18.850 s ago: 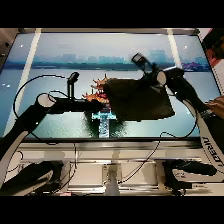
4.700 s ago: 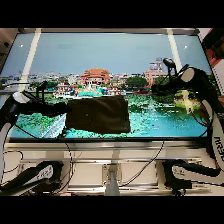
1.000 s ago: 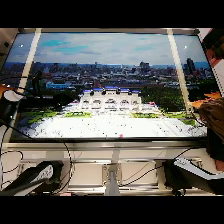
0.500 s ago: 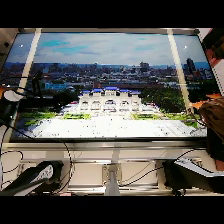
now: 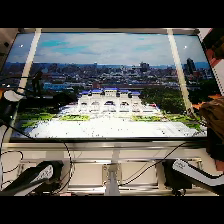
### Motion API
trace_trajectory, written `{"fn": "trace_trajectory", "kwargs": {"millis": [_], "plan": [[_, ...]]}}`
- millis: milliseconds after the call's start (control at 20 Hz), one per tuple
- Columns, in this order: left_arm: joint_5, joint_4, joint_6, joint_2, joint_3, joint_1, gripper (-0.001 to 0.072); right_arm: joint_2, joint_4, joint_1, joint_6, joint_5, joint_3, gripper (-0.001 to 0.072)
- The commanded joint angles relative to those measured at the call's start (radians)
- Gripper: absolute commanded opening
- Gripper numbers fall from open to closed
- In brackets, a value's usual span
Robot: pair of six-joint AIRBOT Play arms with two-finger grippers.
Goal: Fold the clothes and pants, and hang the long-sleeved shirts on hangers.
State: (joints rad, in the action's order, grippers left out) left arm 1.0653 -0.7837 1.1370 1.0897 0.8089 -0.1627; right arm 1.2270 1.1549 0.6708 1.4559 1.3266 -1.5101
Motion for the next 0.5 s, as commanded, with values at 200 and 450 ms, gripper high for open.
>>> {"fn": "trace_trajectory", "kwargs": {"millis": [200, 450], "plan": [[0.000, 0.000, 0.000, 0.000, 0.000, -0.001, 0.0559, 0.004, 0.135, -0.626, -0.113, -0.195, 0.000, 0.0016], [0.000, 0.000, 0.000, 0.000, 0.000, -0.001, 0.0559, 0.055, 0.484, -0.742, -0.142, -0.137, 0.000, 0.0016]]}}
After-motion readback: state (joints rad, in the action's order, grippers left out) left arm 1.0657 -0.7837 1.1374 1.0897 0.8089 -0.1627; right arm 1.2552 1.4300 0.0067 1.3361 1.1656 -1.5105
